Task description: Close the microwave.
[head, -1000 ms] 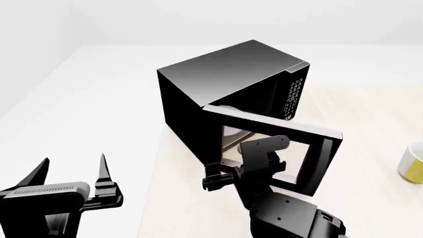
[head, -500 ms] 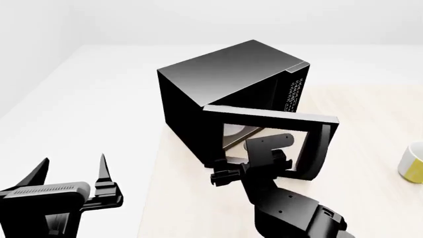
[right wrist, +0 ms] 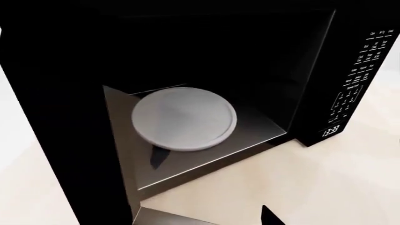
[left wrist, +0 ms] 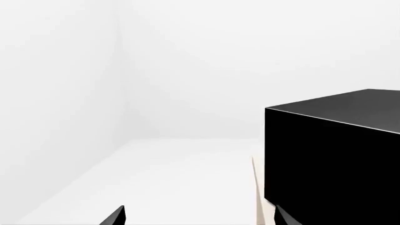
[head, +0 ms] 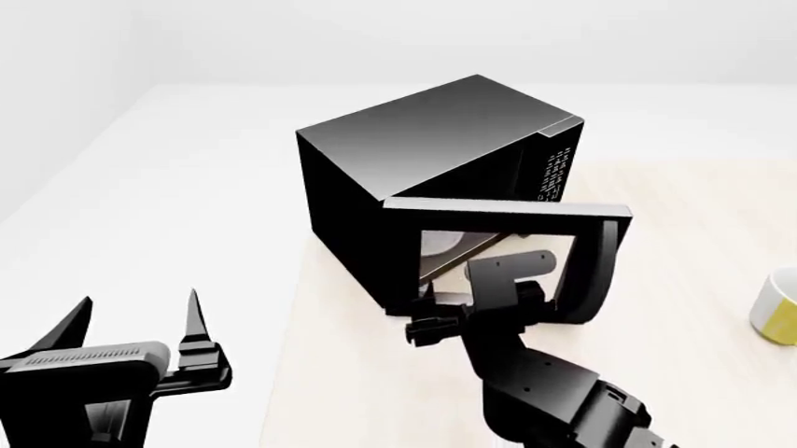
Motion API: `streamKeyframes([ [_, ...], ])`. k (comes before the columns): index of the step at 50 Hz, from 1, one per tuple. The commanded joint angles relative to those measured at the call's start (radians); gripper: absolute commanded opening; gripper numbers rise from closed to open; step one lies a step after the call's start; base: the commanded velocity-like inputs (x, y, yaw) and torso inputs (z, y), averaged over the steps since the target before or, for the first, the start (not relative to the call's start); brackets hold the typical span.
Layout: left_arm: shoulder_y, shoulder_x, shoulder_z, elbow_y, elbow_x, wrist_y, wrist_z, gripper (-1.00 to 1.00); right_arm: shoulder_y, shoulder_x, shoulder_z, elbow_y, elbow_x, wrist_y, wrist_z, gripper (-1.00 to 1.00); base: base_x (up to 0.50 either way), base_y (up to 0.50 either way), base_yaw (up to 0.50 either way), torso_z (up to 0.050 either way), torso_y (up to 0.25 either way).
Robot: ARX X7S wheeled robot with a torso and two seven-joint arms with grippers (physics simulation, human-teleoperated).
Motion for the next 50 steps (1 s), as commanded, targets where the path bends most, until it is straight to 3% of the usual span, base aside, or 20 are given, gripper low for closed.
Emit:
streamKeyframes([
  [1, 0.0, -0.002, 0.003, -0.001, 0.0, 0.002, -0.002, 1.0, 0.006, -0.002, 0.002, 0.037, 0.002, 0.007, -0.002, 1.0, 0.0, 0.0, 0.0, 0.0, 0.0],
  [50, -0.006, -0.005, 0.016, -0.027, 0.005, 0.018, -0.006, 1.0, 0.096, -0.03, 0.0, 0.239, -0.054, 0.025, -0.065, 1.0, 0.0, 0.0, 0.0, 0.0, 0.0],
])
